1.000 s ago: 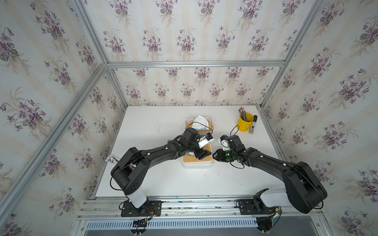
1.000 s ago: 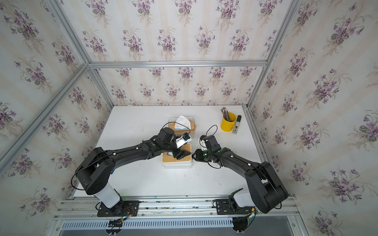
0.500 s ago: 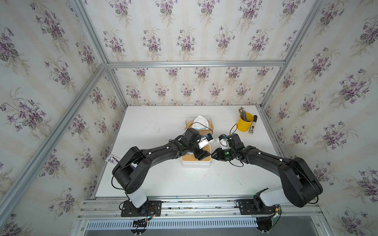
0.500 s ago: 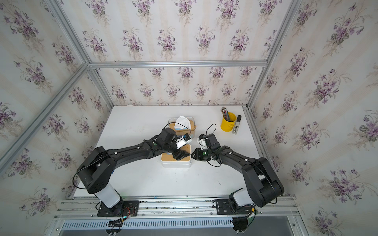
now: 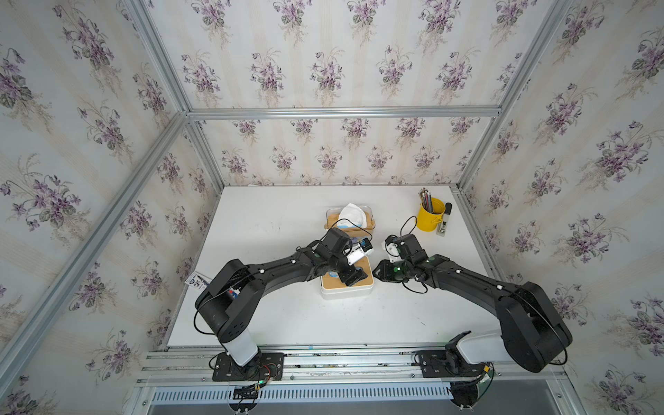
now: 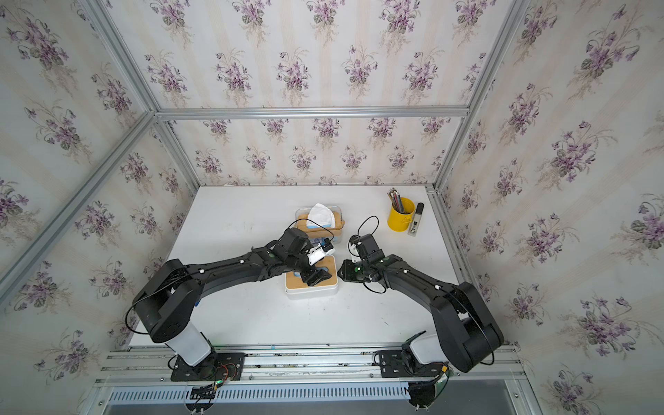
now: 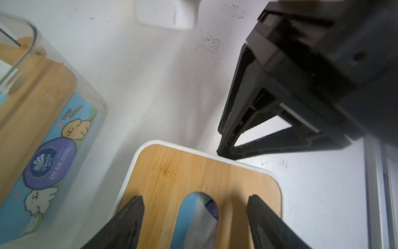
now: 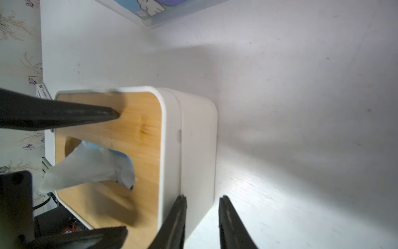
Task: Put the tissue paper into the tissue box
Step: Close the box lid on the tissue box.
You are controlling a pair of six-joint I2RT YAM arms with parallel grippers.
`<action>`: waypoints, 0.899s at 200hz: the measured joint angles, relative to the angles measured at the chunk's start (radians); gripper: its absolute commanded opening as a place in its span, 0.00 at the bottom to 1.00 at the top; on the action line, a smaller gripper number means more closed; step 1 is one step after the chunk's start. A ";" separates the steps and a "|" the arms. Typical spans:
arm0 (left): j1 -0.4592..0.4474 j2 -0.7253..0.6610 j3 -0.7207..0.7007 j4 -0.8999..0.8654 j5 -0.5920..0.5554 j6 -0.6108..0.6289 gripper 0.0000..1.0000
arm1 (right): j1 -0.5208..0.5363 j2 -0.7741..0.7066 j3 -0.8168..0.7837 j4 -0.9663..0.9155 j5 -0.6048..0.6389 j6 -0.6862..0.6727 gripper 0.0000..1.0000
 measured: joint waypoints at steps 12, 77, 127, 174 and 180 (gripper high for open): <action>0.000 -0.010 0.008 -0.025 0.000 -0.037 0.85 | -0.013 -0.024 -0.006 -0.008 -0.026 0.001 0.36; 0.021 -0.228 -0.038 -0.088 -0.064 -0.205 0.91 | -0.032 -0.128 0.032 -0.036 -0.065 -0.044 0.48; 0.189 -0.433 -0.241 -0.219 -0.193 -0.419 0.88 | 0.019 -0.047 0.050 -0.019 -0.033 -0.068 0.51; 0.214 -0.383 -0.256 -0.241 -0.183 -0.485 0.86 | 0.066 0.014 0.044 0.010 -0.025 -0.078 0.49; 0.218 -0.377 -0.260 -0.240 -0.182 -0.490 0.85 | 0.069 0.020 0.042 0.011 -0.032 -0.083 0.49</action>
